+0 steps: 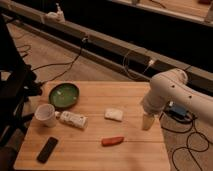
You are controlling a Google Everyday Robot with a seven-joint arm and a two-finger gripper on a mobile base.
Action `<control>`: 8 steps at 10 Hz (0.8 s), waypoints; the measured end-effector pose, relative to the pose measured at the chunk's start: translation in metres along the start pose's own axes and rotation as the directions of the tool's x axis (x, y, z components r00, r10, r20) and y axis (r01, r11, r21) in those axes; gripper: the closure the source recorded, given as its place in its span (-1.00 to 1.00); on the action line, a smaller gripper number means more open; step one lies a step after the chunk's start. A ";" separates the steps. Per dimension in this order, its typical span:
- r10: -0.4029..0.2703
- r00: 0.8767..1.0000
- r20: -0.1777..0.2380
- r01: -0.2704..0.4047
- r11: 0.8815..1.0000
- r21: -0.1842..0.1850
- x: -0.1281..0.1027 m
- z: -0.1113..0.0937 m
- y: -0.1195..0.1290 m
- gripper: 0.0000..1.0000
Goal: Place the pepper on the white sponge
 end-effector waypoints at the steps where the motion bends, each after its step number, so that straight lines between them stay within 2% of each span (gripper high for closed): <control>1: 0.000 1.000 0.000 0.000 1.000 0.000 0.000 0.000 0.000 -0.60; 8: 0.000 1.000 0.000 0.000 1.000 0.000 0.000 0.000 0.000 -0.60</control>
